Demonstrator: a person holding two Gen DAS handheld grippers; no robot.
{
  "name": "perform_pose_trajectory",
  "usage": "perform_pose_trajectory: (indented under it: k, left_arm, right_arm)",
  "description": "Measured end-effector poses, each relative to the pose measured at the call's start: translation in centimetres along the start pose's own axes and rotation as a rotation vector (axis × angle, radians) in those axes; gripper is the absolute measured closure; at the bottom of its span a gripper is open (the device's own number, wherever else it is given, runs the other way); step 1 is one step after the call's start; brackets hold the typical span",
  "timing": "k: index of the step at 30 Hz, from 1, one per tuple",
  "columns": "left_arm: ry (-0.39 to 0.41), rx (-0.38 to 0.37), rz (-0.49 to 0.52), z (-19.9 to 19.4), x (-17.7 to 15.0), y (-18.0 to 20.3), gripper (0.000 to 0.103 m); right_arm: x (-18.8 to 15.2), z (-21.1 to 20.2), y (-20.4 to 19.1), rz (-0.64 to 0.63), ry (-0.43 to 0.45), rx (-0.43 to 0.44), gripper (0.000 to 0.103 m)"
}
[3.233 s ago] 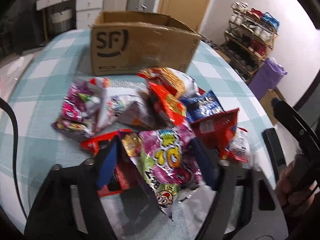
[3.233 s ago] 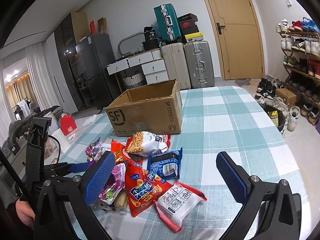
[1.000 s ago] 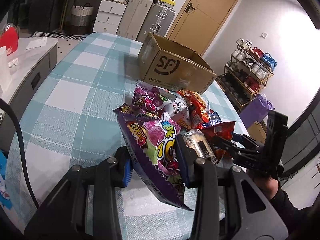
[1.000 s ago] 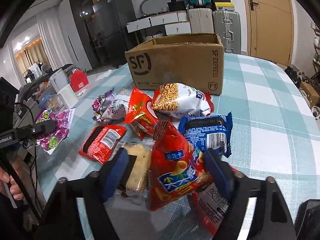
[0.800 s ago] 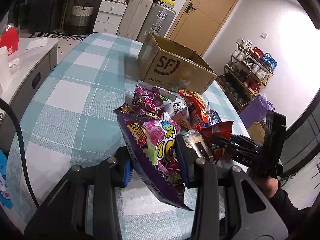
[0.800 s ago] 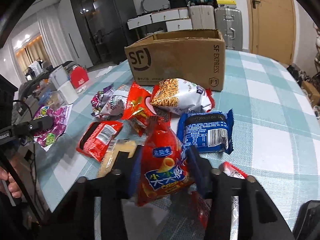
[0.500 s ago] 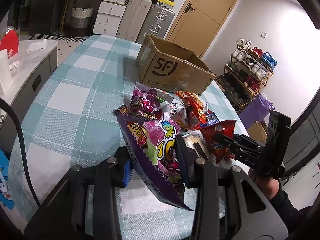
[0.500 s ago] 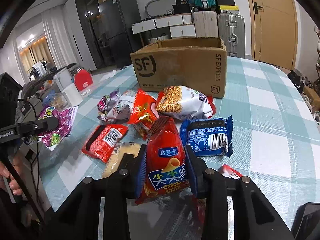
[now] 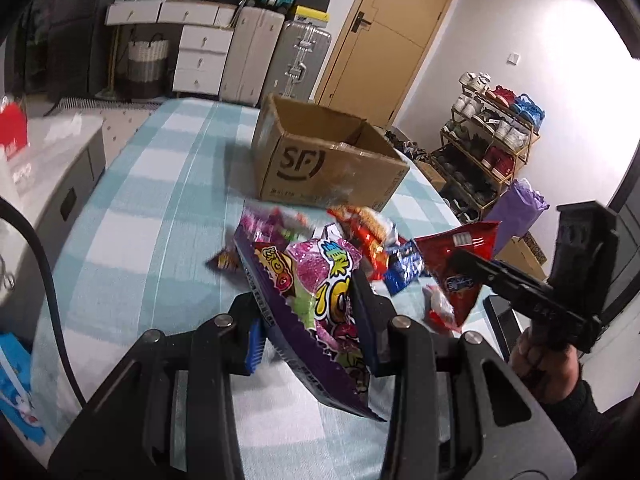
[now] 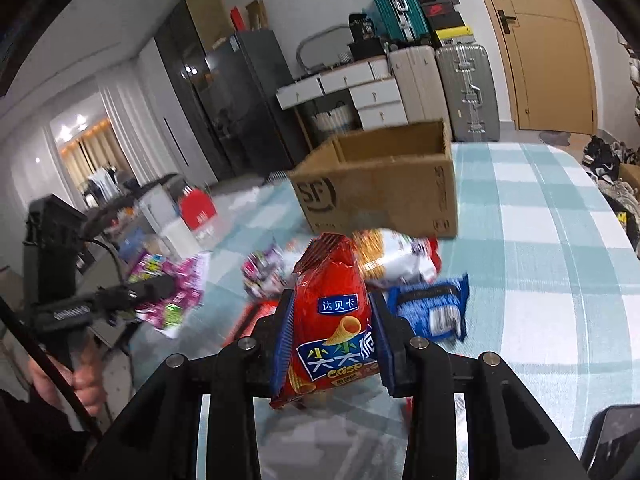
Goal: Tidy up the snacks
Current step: 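Carry both bags over the SF box and lower them inside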
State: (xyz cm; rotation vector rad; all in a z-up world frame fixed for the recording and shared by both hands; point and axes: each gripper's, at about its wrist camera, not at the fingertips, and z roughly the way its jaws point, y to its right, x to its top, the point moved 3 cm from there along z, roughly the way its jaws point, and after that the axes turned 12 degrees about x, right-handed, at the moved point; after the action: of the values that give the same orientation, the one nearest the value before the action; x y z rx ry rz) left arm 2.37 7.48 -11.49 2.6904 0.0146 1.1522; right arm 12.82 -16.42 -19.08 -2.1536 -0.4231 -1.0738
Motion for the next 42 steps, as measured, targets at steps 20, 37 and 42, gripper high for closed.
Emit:
perform_pose_trajectory:
  k: [20, 37, 42]
  left_arm:
    - [0.138, 0.025, 0.16, 0.0, 13.6, 4.8, 0.069]
    - [0.078, 0.008, 0.146, 7.5, 25.2, 8.1, 0.069]
    - [0.034, 0.031, 0.131, 12.1, 26.8, 8.7, 0.069]
  right_arm:
    - [11.2, -3.5, -3.2, -0.064, 0.132, 0.119, 0.067]
    - [22.2, -0.3, -0.7, -0.089, 0.157, 0.119, 0.067]
    - [23.9, 2.8, 1.4, -0.079, 0.123, 0.098, 0.067]
